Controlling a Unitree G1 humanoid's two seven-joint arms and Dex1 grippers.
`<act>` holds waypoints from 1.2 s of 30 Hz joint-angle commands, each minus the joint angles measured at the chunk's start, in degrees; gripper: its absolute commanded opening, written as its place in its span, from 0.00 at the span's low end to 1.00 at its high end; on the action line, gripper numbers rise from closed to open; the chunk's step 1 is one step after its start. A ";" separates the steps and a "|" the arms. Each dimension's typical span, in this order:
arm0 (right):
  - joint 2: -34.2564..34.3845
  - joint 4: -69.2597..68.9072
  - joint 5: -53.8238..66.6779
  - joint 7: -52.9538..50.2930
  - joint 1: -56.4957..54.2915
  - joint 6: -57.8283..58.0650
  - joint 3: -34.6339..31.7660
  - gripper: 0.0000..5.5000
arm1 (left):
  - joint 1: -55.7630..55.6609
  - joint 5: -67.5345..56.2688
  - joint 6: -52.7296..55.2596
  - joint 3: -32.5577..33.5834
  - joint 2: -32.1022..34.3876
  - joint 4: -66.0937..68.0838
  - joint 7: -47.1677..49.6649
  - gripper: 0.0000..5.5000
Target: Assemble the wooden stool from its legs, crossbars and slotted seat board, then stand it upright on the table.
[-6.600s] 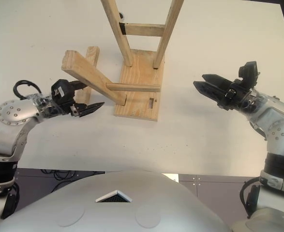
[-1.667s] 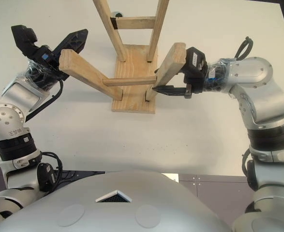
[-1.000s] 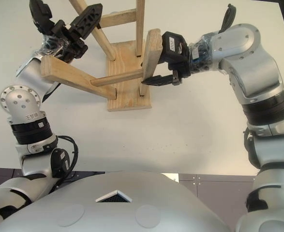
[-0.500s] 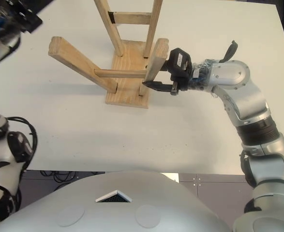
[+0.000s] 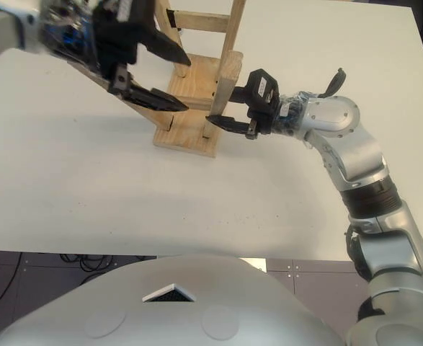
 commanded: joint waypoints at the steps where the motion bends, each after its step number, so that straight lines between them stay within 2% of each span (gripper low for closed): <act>1: -0.64 7.80 -9.84 -2.03 7.06 8.54 6.91 0.37 | 1.51 11.41 -6.25 -8.07 -4.26 4.89 0.20 0.50; 8: -0.33 7.90 -10.09 -1.89 6.56 8.54 7.44 0.37 | 4.30 18.61 -9.36 -9.21 -8.76 7.20 0.24 0.31; 13: -0.52 7.35 -9.99 -1.89 6.66 9.11 7.69 0.37 | 5.85 23.01 -12.09 -9.94 -9.12 7.16 -0.77 0.17; 16: -0.40 7.27 -10.09 -1.99 6.37 10.13 8.32 0.37 | 10.60 25.44 -12.65 -11.78 -9.83 7.40 0.55 0.10; 22: -1.52 5.58 -11.68 -2.65 5.49 14.53 11.17 0.37 | 19.73 27.66 -10.25 -13.55 -13.78 8.10 5.17 0.10; 28: -2.12 0.10 -17.42 -1.22 -5.17 26.23 19.72 0.37 | 21.73 26.92 -6.19 -12.06 -19.14 5.56 7.04 0.10; 33: -3.56 4.48 -22.18 5.19 -8.82 25.91 29.52 0.37 | 22.63 26.70 -3.98 -11.08 -21.17 3.67 7.55 0.10; 36: -3.47 7.01 -21.51 6.15 -6.76 25.19 31.91 0.37 | 24.25 26.83 -3.57 -11.06 -21.46 4.36 7.68 0.10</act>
